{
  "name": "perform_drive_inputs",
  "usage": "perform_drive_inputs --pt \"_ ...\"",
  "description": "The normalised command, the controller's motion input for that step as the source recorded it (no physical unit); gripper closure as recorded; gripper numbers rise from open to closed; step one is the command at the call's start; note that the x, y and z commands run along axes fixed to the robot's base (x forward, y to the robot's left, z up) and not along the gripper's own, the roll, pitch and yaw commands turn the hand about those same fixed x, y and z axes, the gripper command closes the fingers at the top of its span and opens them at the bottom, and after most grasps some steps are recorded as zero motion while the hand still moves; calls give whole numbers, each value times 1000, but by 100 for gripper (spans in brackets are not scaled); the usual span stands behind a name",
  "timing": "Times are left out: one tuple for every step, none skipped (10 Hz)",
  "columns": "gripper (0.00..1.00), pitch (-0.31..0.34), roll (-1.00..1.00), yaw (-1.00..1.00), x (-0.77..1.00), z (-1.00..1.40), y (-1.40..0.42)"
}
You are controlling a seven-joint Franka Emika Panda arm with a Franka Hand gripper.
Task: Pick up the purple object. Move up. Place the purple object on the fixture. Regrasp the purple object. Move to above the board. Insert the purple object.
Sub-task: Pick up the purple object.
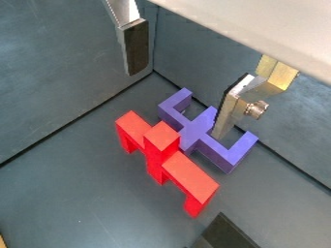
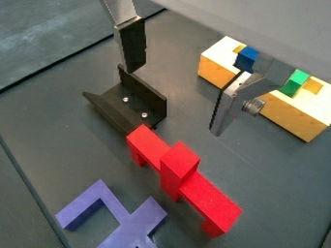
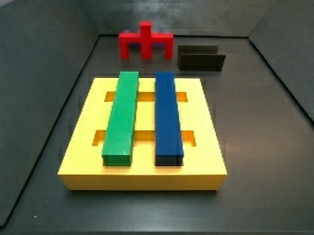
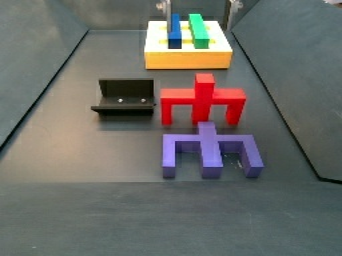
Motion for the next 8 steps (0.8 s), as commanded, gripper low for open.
perform_drive_inputs --pt "0 0 -7 0 0 0 0" --pt "0 0 -39 0 0 -17 0" --pt "0 -34 -44 0 0 -43 0" --pt "0 -6 -34 0 0 -57 0" --pt "0 -17 -53 0 0 -146 46" --pt "0 -7 -44 0 0 -194 91" --pt "0 0 -26 0 0 -200 131" --pt "0 0 -49 0 0 -140 106"
